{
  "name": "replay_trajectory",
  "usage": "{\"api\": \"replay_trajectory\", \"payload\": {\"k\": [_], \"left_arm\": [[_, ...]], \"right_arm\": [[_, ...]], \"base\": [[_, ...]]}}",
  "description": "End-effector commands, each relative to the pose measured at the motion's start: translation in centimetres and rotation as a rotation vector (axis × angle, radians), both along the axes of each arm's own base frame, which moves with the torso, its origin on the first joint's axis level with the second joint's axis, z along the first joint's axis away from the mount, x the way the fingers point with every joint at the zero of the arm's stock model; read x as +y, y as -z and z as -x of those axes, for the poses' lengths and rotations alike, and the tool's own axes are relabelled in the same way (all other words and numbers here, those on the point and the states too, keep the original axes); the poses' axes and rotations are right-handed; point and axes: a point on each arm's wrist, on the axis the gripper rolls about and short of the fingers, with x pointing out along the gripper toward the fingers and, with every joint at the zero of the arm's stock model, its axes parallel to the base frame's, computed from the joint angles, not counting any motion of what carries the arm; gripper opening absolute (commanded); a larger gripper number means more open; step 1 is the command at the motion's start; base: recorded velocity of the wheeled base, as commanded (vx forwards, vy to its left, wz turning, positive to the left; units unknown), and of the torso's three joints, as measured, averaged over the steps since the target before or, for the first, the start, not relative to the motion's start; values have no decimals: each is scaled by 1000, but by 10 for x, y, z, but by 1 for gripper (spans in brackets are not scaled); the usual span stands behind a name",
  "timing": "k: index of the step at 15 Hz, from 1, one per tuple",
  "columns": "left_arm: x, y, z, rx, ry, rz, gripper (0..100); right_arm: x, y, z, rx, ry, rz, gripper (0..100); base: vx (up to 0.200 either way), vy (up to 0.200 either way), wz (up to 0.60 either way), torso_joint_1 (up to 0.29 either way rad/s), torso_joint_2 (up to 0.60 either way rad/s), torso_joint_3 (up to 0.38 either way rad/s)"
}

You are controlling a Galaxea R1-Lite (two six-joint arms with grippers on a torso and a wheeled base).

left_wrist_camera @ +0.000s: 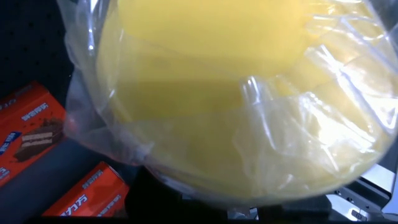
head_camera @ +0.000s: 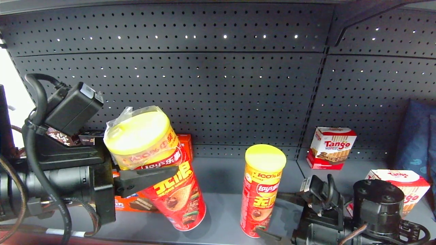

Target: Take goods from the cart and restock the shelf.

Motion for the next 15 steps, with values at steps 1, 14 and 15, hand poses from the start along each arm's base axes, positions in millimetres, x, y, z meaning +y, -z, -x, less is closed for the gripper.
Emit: {"api": "replay_trajectory", "payload": {"k": [1,14,15], "left_arm": [[0,0,0,-2,0,0,0],[0,2,1,6,0,-3,0],[0,3,1,8,0,-3,0]], "right_arm": [[0,-2,-2,-4,7,-6,100],[18,2,-26,-10,17,-7,100],[19,2,-28,-16,31,-7,100]], "base": [[0,0,0,0,0,0],[0,0,0,0,0,0],[0,0,0,0,0,0]]}}
